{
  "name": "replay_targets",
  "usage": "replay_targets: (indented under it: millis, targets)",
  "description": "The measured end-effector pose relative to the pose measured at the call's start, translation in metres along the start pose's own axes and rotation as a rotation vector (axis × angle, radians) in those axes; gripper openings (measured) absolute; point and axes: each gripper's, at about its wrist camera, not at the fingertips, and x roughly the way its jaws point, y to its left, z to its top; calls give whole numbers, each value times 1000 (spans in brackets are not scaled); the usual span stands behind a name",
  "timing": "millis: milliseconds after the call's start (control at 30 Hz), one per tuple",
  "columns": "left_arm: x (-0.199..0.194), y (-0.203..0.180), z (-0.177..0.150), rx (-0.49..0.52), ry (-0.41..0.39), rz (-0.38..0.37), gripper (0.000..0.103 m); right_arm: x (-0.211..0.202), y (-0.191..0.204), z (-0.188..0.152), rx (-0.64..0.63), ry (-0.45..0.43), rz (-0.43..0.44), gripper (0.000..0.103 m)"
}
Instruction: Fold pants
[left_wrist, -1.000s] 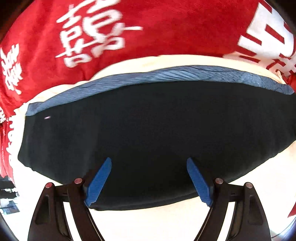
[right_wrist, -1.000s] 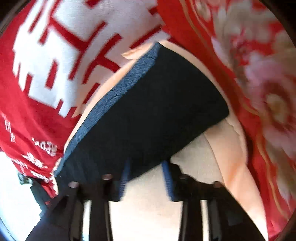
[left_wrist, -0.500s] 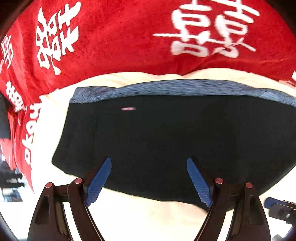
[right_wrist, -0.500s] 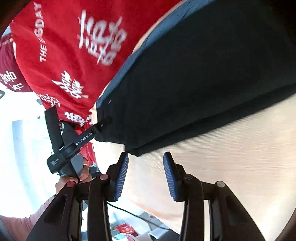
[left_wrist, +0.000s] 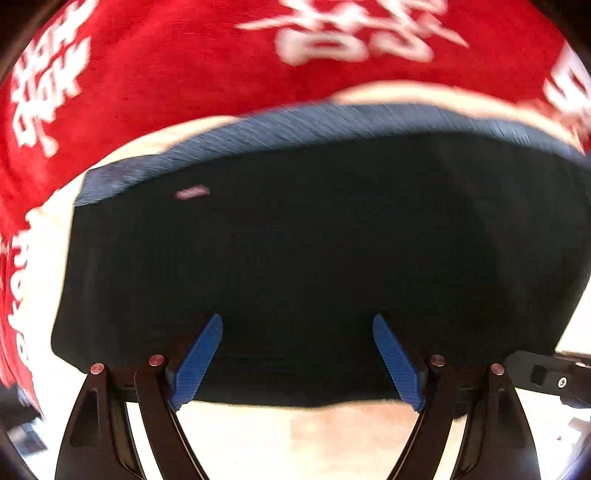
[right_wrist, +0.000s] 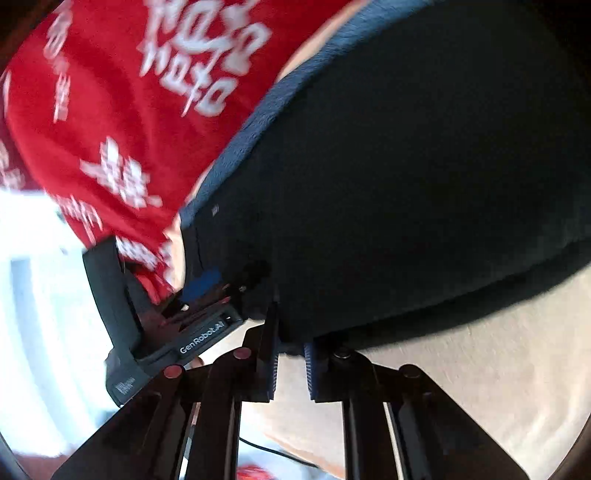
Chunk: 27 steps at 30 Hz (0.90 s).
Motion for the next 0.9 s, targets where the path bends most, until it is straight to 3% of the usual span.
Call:
replay_targets:
  millis: [67,167,233,300,433,600,633,667,767,900]
  targets:
    - [1,-7,-11,45,-54,46,89,8,-9,-10,5,29,-64,12]
    - [-2,2,-11,4,-14,24,90,7,-23,-12,69,40,-6,17]
    - [-9,13,-4,-9,-2,24,90,-8,-15,-15,28,72,-60,26]
    - [-19,25,6,-5,-53,40,90,-29,-4,-14,-48,49,-114,26]
    - [-13,65,49,-70,-86,91,90,-63,20,27,-159,-76,-244,29]
    - [15,117,85,-197,-90,166,90,-38,39,83,-245,-92,-306,33]
    - [23,125,87,-211,-85,174,90,-26,44,92,-266,-88,-308,33]
    - [30,134,83,-223,-82,177,103,-14,53,99,-273,-83,-315,33]
    - [42,153,86,-284,-95,158,103,11,34,107,-273,-54,-414,32]
    - [39,171,93,-317,-83,166,103,-7,27,117,-295,-123,-393,27]
